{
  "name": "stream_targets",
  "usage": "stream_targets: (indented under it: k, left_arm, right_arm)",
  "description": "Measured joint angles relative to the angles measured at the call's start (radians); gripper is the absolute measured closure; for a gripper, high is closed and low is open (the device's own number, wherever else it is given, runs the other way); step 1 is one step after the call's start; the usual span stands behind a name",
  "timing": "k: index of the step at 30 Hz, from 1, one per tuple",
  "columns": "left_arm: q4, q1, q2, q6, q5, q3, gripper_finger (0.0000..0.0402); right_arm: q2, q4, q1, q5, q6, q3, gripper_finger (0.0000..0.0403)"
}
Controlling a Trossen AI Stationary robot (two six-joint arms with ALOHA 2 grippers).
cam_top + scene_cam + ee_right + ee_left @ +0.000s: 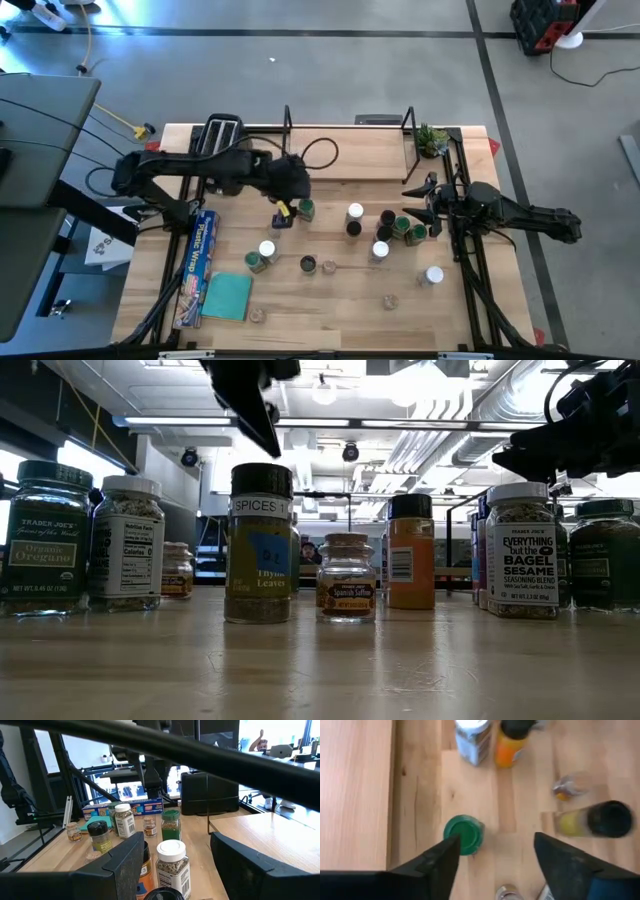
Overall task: Shelf spices
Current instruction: Put the top left green seasoning bottle on the shelf
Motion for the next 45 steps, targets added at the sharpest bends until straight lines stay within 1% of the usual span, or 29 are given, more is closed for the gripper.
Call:
stream_targets:
  k: [3, 5, 7, 11, 12, 14, 18, 22, 27, 35, 40, 45]
  left_arm:
    - [0.002, 0.003, 0.066, 0.041, -0.031, 0.000, 0.0108]
    - [0.002, 0.001, 0.102, 0.089, -0.041, -0.002, 0.0093]
    - [0.003, 0.000, 0.131, 0.137, -0.047, -0.001, 0.0087]
    - [-0.001, -0.014, 0.166, 0.196, -0.169, -0.001, 0.0086]
    - [-0.002, -0.013, 0.167, 0.215, -0.184, -0.001, 0.0087]
    - [0.000, -0.012, 0.166, 0.254, -0.181, 0.000, 0.0087]
    - [0.002, 0.012, 0.169, 0.330, -0.129, 0.000, 0.0087]
    - [0.010, 0.052, 0.198, 0.349, -0.070, 0.000, 0.0088]
    - [0.011, 0.077, 0.236, 0.348, -0.001, -0.001, 0.0107]
    - [0.012, 0.067, 0.242, 0.311, 0.023, -0.001, 0.0169]
    - [0.037, 0.057, 0.242, 0.217, 0.023, -0.001, 0.0205]
    - [0.001, 0.040, 0.242, 0.086, 0.010, 0.044, 0.0205]
  right_arm:
    - [0.000, 0.000, 0.000, 0.000, 0.000, 0.000, 0.0179]
    - [0.000, 0.000, 0.000, 0.000, 0.000, 0.000, 0.0179]
    - [0.000, 0.000, 0.000, 0.000, 0.000, 0.000, 0.0179]
    - [0.000, 0.000, 0.000, 0.000, 0.000, 0.000, 0.0179]
    - [0.000, 0.000, 0.000, 0.000, 0.000, 0.000, 0.0179]
    - [0.000, 0.000, 0.000, 0.000, 0.000, 0.000, 0.0179]
    - [0.000, 0.000, 0.000, 0.000, 0.000, 0.000, 0.0179]
    - [0.000, 0.000, 0.000, 0.000, 0.000, 0.000, 0.0179]
    - [0.000, 0.000, 0.000, 0.000, 0.000, 0.000, 0.0179]
    - [0.000, 0.000, 0.000, 0.000, 0.000, 0.000, 0.0179]
    - [0.000, 0.000, 0.000, 0.000, 0.000, 0.000, 0.0179]
    - [0.000, 0.000, 0.000, 0.000, 0.000, 0.000, 0.0179]
